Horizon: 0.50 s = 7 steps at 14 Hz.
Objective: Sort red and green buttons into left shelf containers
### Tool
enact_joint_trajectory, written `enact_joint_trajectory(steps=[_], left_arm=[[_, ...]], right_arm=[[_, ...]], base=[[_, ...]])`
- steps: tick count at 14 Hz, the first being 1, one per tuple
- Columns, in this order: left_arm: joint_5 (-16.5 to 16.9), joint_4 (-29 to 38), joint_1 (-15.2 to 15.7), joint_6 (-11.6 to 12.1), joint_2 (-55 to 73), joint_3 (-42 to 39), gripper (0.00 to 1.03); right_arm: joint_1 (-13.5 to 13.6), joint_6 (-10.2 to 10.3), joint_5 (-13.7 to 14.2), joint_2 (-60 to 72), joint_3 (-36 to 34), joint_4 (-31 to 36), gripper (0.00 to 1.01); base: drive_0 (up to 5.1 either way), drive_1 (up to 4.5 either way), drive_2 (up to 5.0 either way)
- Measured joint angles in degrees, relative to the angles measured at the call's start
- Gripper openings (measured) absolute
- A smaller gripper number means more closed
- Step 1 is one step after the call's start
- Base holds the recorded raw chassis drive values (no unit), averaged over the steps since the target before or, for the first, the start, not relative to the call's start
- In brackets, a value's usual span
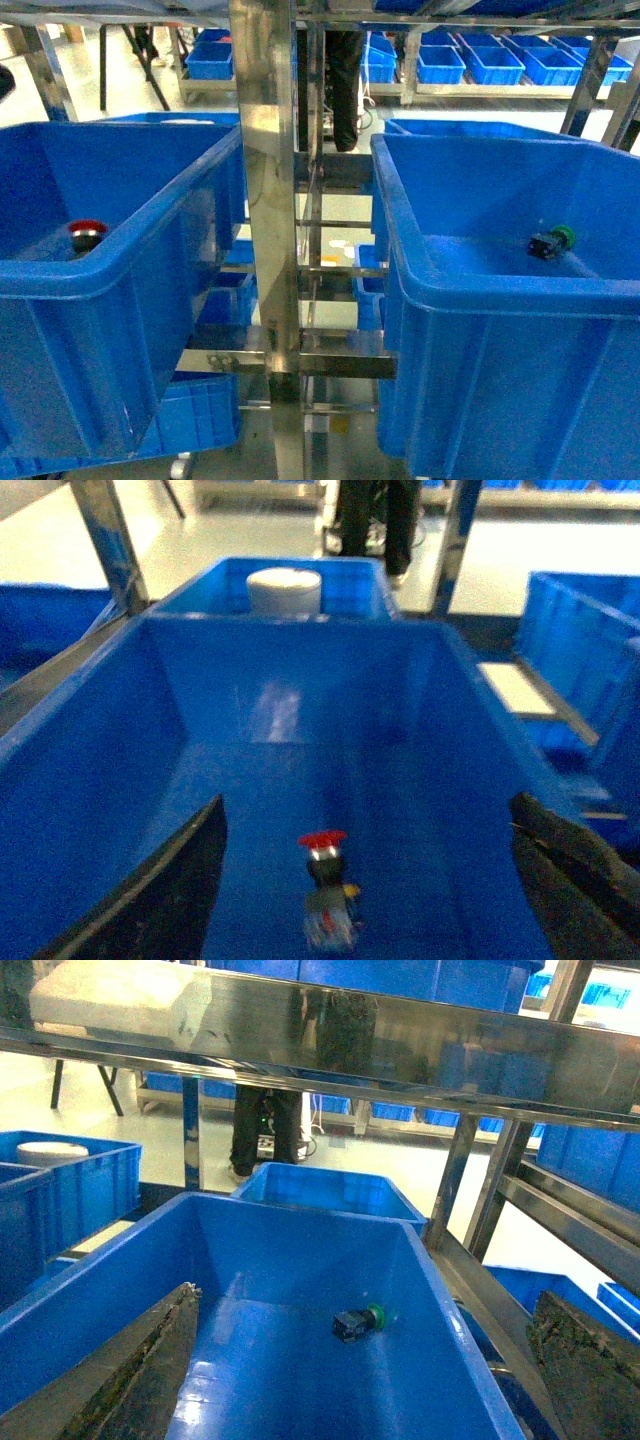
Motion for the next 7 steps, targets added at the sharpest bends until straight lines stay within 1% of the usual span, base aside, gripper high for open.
enact_joint_trajectory(steps=[1, 2, 3, 4, 5, 7], left_arm=[[1.8, -2.9, 0.5, -0.3, -7.6, -2.5, 0.98], [4.2, -7.4, 1.4, -0.4, -14.8, -4.7, 0.98], [5.9, -11.8, 1.9, -0.5, -21.3, -6.4, 0.98], [5.2, -14.1, 1.7, -0.9, -27.4, -7.4, 0.98], [4.8, -13.3, 1.5, -1.5, -30.8, -7.2, 0.98], [4.8, -13.4, 1.5, -1.8, -31.1, -6.9, 0.98]], right_arm=[[0.0, 0.0, 0.0, 0.0, 0.0, 0.0, 0.98], [0.0, 0.0, 0.0, 0.0, 0.0, 0.0, 0.98], [0.0, 0.0, 0.0, 0.0, 0.0, 0.0, 0.98], [0.0, 0.0, 0.0, 0.0, 0.0, 0.0, 0.98], [0.0, 0.0, 0.0, 0.0, 0.0, 0.0, 0.98], [0.0, 0.0, 0.1, 0.0, 0.0, -0.3, 0.98]], base=[[0.0, 0.00, 0.0], [0.0, 0.00, 0.0], [0.0, 0.00, 0.0], [0.0, 0.00, 0.0], [0.0, 0.00, 0.0], [0.0, 0.00, 0.0]])
